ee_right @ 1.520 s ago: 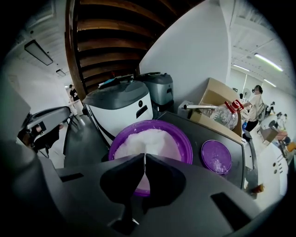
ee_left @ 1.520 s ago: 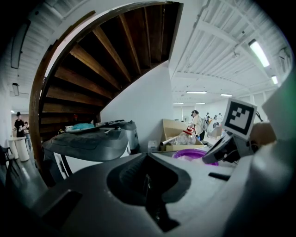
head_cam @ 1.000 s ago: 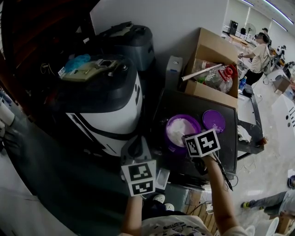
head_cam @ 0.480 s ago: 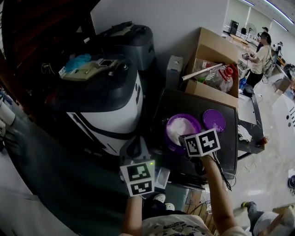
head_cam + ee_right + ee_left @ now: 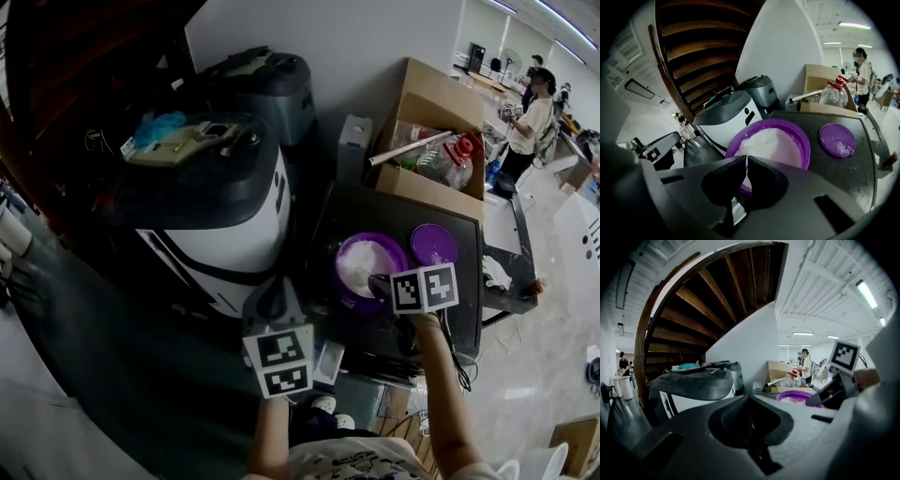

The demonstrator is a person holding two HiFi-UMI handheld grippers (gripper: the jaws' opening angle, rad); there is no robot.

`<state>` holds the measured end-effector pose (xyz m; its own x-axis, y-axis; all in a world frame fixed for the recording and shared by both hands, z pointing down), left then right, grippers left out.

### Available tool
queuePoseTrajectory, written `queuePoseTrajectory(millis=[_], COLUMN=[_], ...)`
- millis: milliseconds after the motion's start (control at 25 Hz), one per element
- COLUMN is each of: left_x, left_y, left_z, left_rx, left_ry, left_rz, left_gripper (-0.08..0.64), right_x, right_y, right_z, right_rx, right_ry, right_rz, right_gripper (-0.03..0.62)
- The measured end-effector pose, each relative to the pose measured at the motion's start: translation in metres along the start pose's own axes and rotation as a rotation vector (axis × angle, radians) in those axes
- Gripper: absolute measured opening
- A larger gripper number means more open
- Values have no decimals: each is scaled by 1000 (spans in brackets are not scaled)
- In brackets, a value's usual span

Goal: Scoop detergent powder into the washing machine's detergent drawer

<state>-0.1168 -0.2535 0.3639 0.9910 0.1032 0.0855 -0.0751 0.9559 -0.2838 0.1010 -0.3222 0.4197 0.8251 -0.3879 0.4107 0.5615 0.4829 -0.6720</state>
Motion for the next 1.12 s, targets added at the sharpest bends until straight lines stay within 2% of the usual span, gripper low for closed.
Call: queuePoseTrajectory(millis=[200, 520, 840, 1120], left_x=[2, 7, 11, 16], left_y=[0, 2, 6, 11], left_z=[-2, -6, -9, -11], left_rx=[4, 15, 24, 32], left_ry=[-2, -1, -5, -7], left_rz=[-2, 0, 2, 2], left_gripper=[2, 2, 2, 2], right_x=[7, 7, 7, -1], right_y=[9, 17, 21, 22], right_z=[-5, -4, 3, 12], right_rx=[65, 162, 311, 422], right_ry=[-36, -163, -432, -619], right_rz=[-3, -42, -219, -393], right_gripper=[20, 20, 20, 20])
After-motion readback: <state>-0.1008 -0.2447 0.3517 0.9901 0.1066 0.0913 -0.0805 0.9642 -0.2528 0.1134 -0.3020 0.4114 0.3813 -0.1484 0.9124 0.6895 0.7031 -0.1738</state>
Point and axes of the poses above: the fingertips, and each gripper's own axes: y backward along the fingers, x to its right, z out of its underside, the point moved 7 cm from there along y, backward along the fingers
